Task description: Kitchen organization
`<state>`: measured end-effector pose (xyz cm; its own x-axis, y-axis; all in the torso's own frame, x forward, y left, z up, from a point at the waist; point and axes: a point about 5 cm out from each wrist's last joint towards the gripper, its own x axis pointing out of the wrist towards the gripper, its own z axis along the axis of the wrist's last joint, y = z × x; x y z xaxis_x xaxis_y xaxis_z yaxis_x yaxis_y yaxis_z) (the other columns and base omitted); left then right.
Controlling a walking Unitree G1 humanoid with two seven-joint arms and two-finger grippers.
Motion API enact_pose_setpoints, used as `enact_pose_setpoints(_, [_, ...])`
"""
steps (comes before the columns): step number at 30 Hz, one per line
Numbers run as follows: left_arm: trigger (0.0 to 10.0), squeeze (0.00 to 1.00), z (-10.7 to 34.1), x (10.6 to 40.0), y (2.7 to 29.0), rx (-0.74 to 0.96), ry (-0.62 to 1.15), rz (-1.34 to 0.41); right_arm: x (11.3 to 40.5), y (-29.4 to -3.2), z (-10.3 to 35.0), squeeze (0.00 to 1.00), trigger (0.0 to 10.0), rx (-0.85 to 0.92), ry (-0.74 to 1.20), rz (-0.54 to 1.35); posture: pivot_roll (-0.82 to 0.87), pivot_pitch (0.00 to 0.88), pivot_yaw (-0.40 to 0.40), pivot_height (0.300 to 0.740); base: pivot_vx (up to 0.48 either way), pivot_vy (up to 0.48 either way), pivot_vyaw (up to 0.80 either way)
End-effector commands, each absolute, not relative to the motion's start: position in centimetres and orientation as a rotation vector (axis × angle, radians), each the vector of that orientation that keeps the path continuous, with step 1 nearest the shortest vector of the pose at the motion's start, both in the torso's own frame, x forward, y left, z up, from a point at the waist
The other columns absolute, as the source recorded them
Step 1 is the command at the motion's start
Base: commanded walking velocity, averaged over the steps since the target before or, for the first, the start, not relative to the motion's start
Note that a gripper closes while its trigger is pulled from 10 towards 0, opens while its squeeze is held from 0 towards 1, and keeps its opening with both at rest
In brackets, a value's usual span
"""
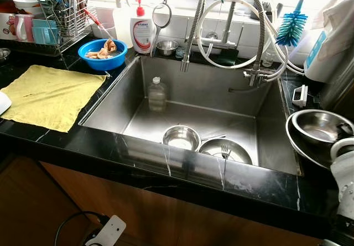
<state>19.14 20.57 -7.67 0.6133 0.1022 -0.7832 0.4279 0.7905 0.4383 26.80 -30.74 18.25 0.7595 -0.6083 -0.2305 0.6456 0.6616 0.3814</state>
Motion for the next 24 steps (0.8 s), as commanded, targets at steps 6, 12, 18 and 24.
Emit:
enact_pose_setpoints(6, [10.0, 0.00, -7.5, 19.3, 20.8, 0.646, 0.897, -0.189, 27.2, -30.3, 21.2, 0.00, 0.0, 0.454, -0.062, -0.659, -0.02, 0.000, -0.027, 0.740, 0.000, 0.000, 0.00])
enact_pose_setpoints(12, [10.0, 0.00, -7.5, 19.3, 20.8, 0.643, 0.895, -0.183, 28.0, -28.1, 24.3, 0.00, 10.0, 0.349, -0.230, -0.452, -0.01, 0.000, -0.029, 0.740, 0.000, 0.000, 0.00])
enact_pose_setpoints(18, [10.0, 0.00, -7.5, 19.3, 20.8, 0.645, 0.897, -0.185, 29.0, -23.5, 26.2, 0.00, 10.0, 0.176, -0.286, -0.138, -0.02, 0.000, -0.029, 0.740, 0.000, 0.000, 0.00])
enact_pose_setpoints(24, [10.0, 0.00, -7.6, 19.3, 20.7, 0.642, 0.901, -0.192, 30.1, -19.5, 24.2, 0.00, 10.0, -0.094, -0.195, 0.099, -0.02, 0.000, -0.031, 0.740, 0.000, 0.000, 0.00])
